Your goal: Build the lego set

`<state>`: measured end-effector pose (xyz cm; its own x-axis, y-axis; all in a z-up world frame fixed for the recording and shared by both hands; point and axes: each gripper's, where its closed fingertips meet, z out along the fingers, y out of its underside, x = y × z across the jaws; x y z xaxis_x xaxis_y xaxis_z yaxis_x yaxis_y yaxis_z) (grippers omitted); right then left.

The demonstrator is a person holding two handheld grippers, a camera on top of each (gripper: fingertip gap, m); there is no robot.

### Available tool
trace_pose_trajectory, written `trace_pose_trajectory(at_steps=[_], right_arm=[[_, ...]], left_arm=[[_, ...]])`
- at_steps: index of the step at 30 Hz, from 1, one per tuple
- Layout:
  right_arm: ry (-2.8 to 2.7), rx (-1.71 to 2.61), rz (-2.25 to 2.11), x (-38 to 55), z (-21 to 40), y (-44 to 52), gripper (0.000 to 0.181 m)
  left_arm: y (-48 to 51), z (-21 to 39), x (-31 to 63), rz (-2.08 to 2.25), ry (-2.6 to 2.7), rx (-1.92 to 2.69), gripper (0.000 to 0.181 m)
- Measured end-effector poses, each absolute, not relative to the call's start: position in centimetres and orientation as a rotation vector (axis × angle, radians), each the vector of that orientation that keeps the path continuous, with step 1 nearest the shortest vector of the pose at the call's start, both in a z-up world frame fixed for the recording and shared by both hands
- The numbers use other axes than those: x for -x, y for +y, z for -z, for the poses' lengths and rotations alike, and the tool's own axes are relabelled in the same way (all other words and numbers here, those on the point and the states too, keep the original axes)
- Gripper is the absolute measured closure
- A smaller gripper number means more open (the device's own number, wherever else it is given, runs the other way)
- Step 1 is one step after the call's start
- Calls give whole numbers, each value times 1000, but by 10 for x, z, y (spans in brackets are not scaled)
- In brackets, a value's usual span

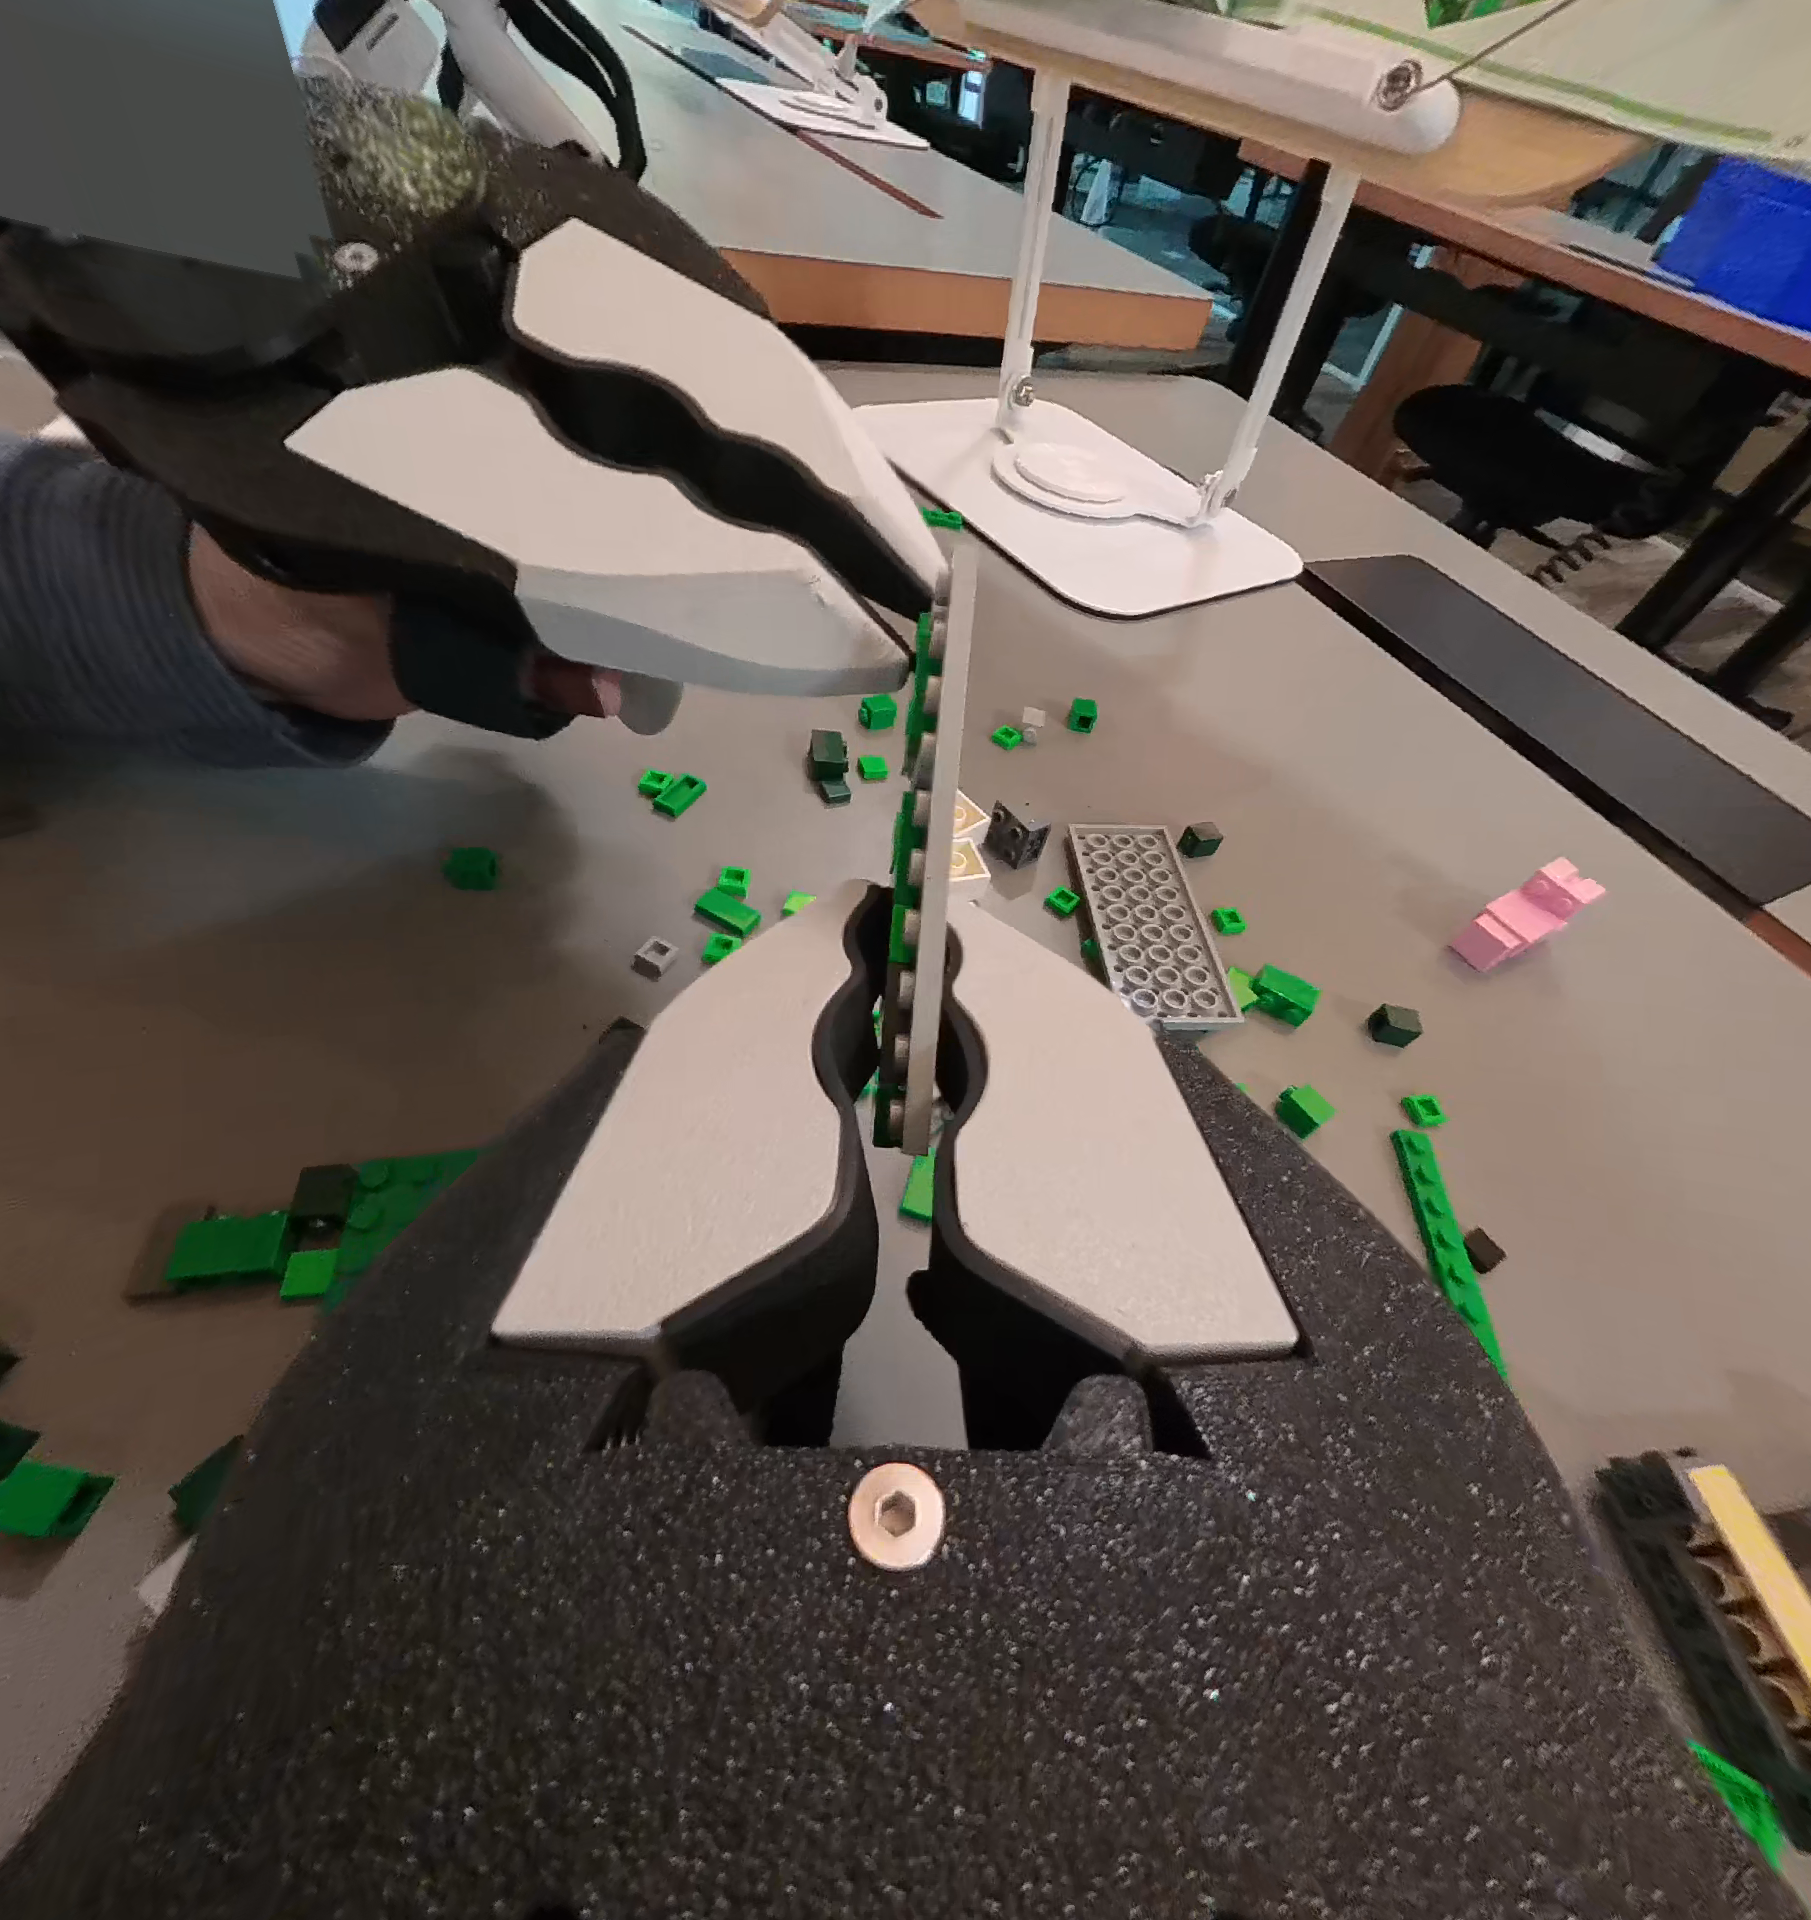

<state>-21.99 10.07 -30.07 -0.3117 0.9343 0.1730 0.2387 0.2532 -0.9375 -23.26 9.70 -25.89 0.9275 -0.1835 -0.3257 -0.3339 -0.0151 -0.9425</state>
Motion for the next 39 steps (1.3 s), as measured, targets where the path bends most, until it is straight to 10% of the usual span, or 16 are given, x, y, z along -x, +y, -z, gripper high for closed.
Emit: trace_pose_trajectory(at_steps=[36, 39], right_arm=[[-1746, 1074, -816, 219, 300, 116, 177], [-1766, 1045, -764, 219, 302, 112, 176]], left_arm=[[99, 265, 215, -478, 668, 1552, 181], [100, 271, 214, -486, 688, 1579, 160]])
